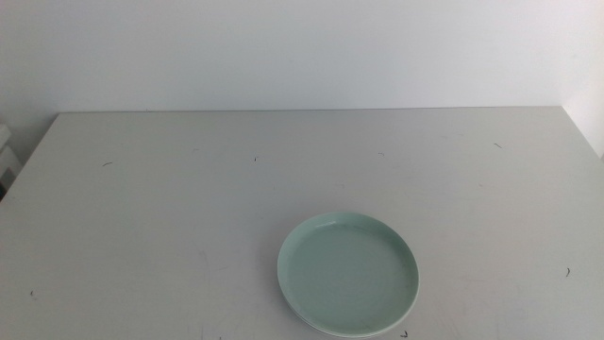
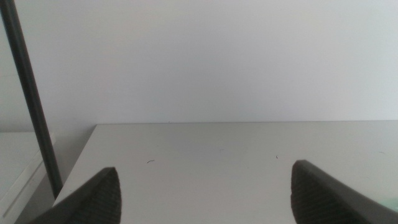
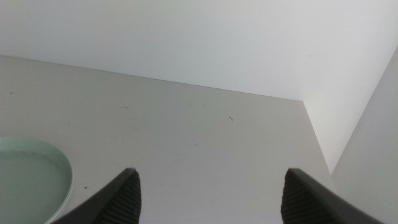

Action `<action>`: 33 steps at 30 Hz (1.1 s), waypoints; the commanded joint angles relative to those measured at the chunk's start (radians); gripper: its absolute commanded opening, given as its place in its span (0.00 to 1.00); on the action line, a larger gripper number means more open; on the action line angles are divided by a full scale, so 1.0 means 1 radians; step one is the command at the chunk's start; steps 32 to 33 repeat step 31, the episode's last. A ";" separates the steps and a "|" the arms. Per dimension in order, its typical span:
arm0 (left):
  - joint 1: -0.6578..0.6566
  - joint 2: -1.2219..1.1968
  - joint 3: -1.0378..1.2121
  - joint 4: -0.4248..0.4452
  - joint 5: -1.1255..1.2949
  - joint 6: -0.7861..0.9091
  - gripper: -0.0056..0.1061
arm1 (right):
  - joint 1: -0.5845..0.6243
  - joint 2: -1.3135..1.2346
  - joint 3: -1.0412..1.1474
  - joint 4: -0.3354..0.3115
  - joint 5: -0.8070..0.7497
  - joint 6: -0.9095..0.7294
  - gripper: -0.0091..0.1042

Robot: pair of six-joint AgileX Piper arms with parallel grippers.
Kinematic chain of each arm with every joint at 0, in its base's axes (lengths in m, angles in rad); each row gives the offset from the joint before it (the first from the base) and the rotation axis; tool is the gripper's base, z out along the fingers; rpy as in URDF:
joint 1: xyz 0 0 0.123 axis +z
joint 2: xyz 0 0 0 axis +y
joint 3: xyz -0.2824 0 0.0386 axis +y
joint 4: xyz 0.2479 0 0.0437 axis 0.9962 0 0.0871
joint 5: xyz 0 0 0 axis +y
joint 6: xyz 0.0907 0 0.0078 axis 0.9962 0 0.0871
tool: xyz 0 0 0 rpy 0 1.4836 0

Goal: Stack the three bowls on top of each other.

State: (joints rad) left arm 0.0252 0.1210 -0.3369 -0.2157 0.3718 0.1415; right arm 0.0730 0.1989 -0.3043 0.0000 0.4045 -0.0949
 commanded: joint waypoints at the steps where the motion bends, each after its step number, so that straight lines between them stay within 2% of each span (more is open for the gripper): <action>1: -0.003 0.011 -0.015 -0.013 -0.083 -0.012 0.93 | -0.007 0.009 -0.022 -0.009 -0.083 -0.005 0.59; 6: -0.003 -0.015 0.066 0.013 -0.143 -0.012 0.93 | -0.010 -0.029 -0.002 -0.043 -0.094 -0.005 0.59; 8: -0.003 -0.035 0.128 0.030 -0.215 -0.012 0.93 | -0.010 -0.078 0.024 -0.069 -0.096 -0.005 0.59; 10: -0.003 -0.062 0.202 0.044 -0.301 -0.012 0.93 | -0.010 -0.121 0.061 -0.068 -0.112 -0.005 0.59; 16: -0.003 -0.134 0.354 0.046 -0.372 -0.012 0.93 | -0.010 -0.218 0.226 -0.008 -0.135 -0.005 0.59; 22: -0.003 -0.149 0.363 0.033 -0.316 -0.012 0.93 | -0.010 -0.236 0.313 0.052 -0.140 -0.005 0.59; 33: -0.003 -0.148 0.363 0.031 -0.318 -0.012 0.93 | -0.010 -0.236 0.326 0.040 -0.138 -0.005 0.59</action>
